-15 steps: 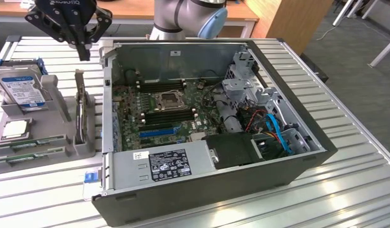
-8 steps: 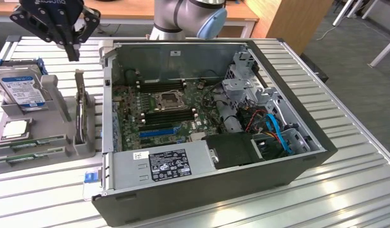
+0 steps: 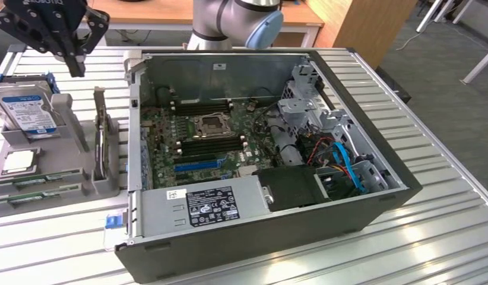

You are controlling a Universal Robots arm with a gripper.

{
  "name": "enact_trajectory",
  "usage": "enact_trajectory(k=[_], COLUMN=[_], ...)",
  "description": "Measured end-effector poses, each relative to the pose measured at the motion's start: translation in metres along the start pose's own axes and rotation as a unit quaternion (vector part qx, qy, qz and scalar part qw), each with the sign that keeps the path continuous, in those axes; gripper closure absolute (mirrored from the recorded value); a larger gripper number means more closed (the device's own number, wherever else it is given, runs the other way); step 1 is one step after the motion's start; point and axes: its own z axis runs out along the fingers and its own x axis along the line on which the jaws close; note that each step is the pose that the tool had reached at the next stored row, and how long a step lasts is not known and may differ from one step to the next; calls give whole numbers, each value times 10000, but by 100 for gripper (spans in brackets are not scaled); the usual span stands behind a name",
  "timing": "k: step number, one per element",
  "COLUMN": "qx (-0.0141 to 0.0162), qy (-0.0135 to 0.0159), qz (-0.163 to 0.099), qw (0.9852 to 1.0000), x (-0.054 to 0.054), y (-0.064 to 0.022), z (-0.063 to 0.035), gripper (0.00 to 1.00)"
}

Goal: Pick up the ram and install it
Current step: 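Reach for the ram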

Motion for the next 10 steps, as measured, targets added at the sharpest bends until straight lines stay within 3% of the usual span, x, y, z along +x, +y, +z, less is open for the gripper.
enact_trajectory(k=[10], qx=[1], qy=[4], qz=[0], qw=[10000], x=[239], y=[-18], z=[-2], gripper=[90])
